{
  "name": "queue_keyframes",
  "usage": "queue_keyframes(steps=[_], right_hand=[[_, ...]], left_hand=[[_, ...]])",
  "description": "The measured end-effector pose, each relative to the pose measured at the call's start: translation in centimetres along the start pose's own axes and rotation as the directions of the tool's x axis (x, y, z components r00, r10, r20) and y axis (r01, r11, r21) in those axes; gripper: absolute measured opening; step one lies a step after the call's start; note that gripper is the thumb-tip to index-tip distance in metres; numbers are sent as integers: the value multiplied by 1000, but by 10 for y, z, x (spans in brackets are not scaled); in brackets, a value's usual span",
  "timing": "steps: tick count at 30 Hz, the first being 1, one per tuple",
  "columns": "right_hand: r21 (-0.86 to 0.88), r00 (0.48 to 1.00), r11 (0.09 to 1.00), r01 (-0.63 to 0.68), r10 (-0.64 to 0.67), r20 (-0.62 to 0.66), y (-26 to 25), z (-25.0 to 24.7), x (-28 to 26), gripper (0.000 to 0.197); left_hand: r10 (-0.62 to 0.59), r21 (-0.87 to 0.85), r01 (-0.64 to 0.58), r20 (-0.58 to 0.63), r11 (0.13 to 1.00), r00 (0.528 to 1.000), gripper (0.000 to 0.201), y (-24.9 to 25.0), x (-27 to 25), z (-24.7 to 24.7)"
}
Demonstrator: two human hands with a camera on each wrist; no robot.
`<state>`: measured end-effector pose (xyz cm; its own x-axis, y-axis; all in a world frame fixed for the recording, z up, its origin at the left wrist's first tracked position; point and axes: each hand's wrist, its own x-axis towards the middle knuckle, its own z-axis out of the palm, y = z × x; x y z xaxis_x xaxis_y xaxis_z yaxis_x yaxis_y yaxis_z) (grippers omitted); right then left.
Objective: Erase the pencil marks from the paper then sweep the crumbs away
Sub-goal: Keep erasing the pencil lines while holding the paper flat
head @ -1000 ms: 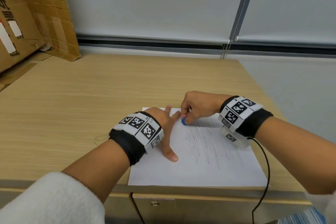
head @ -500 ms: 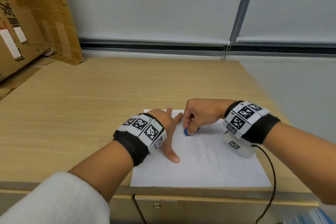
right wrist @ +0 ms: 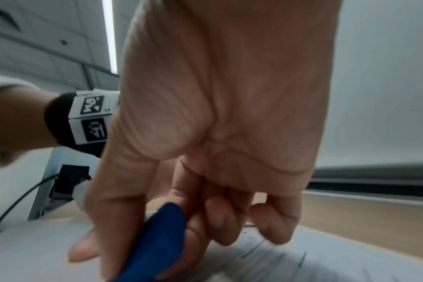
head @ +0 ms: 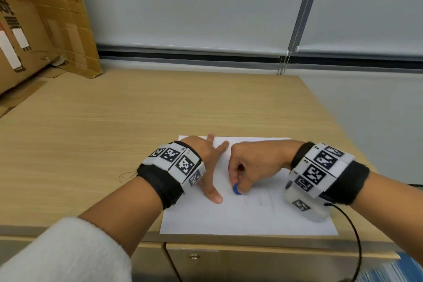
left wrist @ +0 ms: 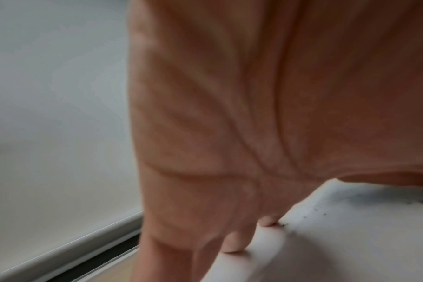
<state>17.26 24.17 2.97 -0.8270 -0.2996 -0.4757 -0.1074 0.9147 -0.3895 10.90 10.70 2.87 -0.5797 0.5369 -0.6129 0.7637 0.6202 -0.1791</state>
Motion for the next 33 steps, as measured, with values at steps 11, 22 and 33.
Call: queue_keyframes(steps=[11,22,33], right_hand=[[55,995,998,2,3,-97,6,-2,-1,10],[100,988,995,-19,34,-150,13,-7,-2,6],[31,999,999,18,-17,-35,5,9,-11,8]], left_hand=[[-6,-7,6,-3,1000,1000,139,1,-1,0],[-15,-12,16,18,1000,1000,137,1,-2,-3],[-4,-2,4,2,1000,1000,138,3,-1,-1]])
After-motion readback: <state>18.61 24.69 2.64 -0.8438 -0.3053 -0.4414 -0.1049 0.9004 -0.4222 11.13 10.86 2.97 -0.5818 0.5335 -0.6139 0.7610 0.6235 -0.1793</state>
